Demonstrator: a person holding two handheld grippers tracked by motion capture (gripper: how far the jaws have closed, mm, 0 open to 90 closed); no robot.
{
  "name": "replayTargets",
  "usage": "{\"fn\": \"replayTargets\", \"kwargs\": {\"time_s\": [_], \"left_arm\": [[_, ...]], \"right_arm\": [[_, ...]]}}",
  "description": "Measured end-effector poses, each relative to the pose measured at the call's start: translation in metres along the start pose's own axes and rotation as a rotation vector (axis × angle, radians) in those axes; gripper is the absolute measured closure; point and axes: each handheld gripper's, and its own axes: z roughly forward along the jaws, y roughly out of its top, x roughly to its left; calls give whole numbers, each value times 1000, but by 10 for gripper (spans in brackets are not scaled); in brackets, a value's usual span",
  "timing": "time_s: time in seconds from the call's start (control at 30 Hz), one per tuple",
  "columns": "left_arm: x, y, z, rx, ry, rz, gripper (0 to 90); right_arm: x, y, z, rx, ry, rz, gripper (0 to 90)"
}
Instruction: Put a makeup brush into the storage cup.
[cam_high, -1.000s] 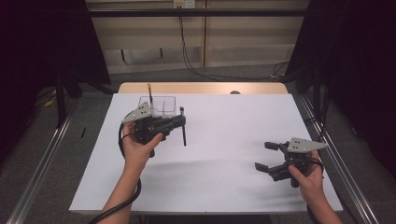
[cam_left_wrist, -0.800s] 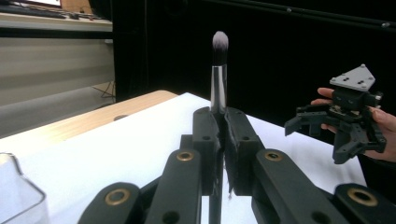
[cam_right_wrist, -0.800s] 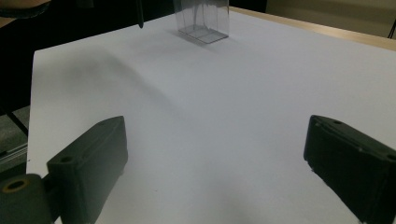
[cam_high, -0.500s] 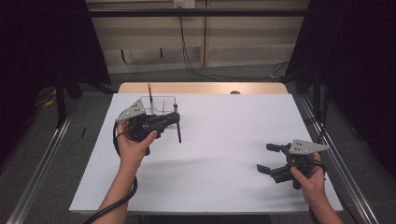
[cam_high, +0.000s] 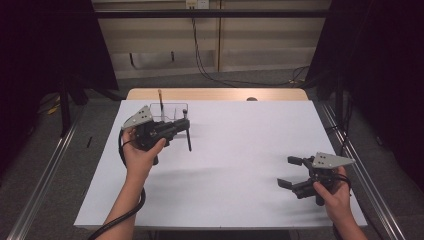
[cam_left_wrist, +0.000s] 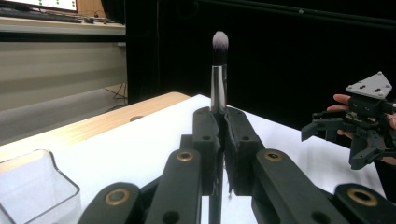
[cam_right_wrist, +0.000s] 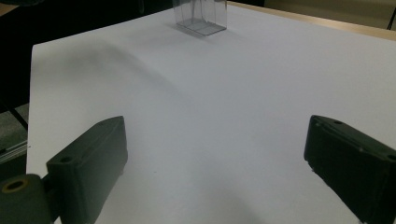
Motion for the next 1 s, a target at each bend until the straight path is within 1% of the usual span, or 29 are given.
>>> {"fn": "replayTargets", "kwargs": {"time_s": [0.37, 0.57, 0.77, 0.9, 0.93, 0.97, 1.0], "left_arm": [[6, 4, -5, -15, 21, 2, 840], [11, 8, -6, -21, 39, 5, 840], [16, 14, -6, -28, 50, 14, 840], [21, 18, -7, -21, 66, 20, 839], [22, 19, -7, -23, 64, 22, 840], [23, 20, -7, -25, 68, 17, 840], [24, 21, -8, -21, 71, 23, 839]], "right_arm": [[-1, -5, -5, -15, -2, 9, 58], [-1, -5, -6, -25, -3, 7, 58], [-2, -6, -8, -24, -7, 11, 58], [-2, -6, -9, -30, -8, 10, 58], [-2, -6, -9, -29, -7, 10, 58], [-2, -6, -9, -29, -8, 10, 58], [-2, -6, -9, -28, -10, 9, 58]]}}
